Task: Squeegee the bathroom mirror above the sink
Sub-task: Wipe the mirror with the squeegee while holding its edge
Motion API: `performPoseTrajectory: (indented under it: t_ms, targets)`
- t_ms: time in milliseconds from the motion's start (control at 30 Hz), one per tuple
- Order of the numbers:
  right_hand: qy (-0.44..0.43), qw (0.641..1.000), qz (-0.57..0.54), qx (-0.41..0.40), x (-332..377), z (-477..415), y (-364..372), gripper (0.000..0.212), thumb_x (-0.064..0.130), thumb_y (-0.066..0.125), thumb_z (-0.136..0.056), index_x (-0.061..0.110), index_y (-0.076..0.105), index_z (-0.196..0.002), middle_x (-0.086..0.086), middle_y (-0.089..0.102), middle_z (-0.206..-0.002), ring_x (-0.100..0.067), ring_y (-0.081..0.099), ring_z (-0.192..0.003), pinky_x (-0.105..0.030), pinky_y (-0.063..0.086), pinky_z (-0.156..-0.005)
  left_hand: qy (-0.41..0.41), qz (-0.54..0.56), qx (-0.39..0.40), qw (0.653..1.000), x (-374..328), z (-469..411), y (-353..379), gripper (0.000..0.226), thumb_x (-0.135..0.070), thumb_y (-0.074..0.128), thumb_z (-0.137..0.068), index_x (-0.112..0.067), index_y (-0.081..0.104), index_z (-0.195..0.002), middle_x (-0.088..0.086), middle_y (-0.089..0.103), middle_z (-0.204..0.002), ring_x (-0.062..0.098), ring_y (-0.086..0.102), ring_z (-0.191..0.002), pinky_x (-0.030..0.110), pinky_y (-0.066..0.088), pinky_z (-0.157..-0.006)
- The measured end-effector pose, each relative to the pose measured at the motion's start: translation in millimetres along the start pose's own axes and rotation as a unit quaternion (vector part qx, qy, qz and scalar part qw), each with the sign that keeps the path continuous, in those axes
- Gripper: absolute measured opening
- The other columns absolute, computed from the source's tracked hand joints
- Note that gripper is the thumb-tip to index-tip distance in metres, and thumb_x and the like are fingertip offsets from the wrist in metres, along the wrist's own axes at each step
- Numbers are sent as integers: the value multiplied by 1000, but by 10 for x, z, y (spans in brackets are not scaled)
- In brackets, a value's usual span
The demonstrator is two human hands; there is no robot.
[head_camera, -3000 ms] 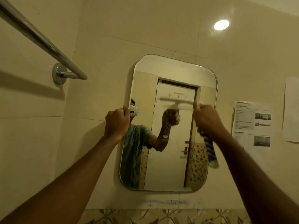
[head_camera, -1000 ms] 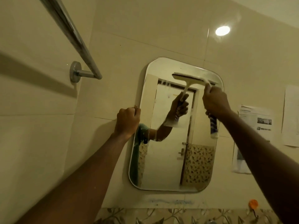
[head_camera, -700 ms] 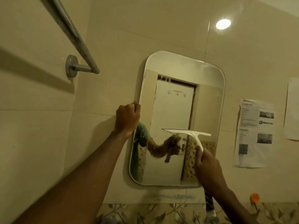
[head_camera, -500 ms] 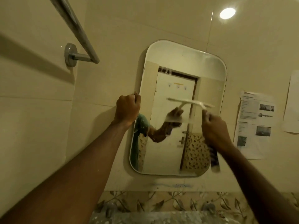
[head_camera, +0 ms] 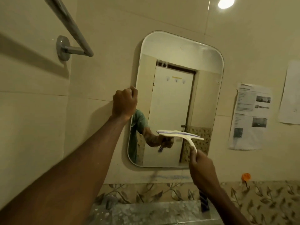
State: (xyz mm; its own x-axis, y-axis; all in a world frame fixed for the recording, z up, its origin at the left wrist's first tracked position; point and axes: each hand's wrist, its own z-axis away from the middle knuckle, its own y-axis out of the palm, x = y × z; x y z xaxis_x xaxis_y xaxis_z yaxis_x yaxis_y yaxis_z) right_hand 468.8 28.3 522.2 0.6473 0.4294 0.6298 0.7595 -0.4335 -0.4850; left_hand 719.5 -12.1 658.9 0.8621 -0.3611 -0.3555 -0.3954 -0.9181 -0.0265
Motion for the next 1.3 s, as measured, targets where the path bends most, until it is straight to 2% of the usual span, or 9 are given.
performPoseTrajectory:
  t_ms: [267,400,533,667,767,867,967,1167,1300]
  targets:
    - [-75,995,-32,-63,438,-758,-441,45,36,31,-104,17,51,-69,-2,48,-57,-13,43,-46,-26,39,-44,-7,0,3,1000,-21,11,-32,44,-18,40,-100,9,67,-78,24,68,-68,15,45,-52,7,21,-40]
    - [-32,998,-32,-43,-13,-295,-13,31,30,36,-103,22,52,-78,-5,58,-62,-15,54,-47,-27,49,-42,-16,26,-2,1000,3,9,18,45,-19,39,-100,7,66,-75,23,68,-68,16,50,-53,13,33,-45]
    - [33,999,26,1,-363,302,297,30,29,39,-103,24,52,-76,2,56,-59,-5,49,-45,-12,34,-37,-17,20,-6,1000,-7,11,24,45,-18,38,-100,7,67,-77,24,69,-69,22,54,-51,14,32,-46]
    - [55,997,49,29,-394,469,269,37,35,34,-103,19,54,-76,2,55,-59,-5,49,-48,-18,34,-41,-11,1,-10,1000,-9,25,12,46,-18,38,-100,8,68,-78,24,69,-71,36,65,-61,10,23,-45]
    - [6,999,-28,-18,-175,150,70,36,32,35,-103,18,55,-76,0,54,-58,-3,47,-41,-12,35,-36,-14,1,-13,1000,-18,34,6,46,-18,38,-100,9,67,-78,25,69,-70,25,51,-52,9,20,-46]
    - [-27,997,-49,-56,-31,-195,-64,37,38,33,-103,16,55,-81,-2,57,-64,-11,52,-48,-21,42,-39,-19,12,-16,1000,-11,43,11,47,-18,38,-100,9,66,-75,25,68,-68,15,44,-54,9,19,-45]
    - [-23,998,-36,-47,-194,-78,119,33,34,34,-103,17,55,-85,1,58,-63,-2,53,-44,-12,38,-37,-21,11,-14,1000,1,36,16,47,-19,38,-100,9,67,-76,25,67,-68,13,40,-48,9,19,-45]
    - [58,998,15,10,-676,590,555,33,34,34,-102,19,55,-80,1,56,-58,-10,51,-48,-21,38,-42,-15,20,-11,1000,29,20,35,47,-20,37,-100,7,66,-74,22,67,-66,29,61,-55,12,29,-44]
    - [28,999,-14,-15,-540,517,409,36,32,35,-102,18,53,-75,2,51,-54,-6,44,-43,-15,35,-37,-16,7,-12,1000,28,35,43,47,-21,37,-100,7,67,-78,22,68,-69,17,51,-54,9,24,-46]
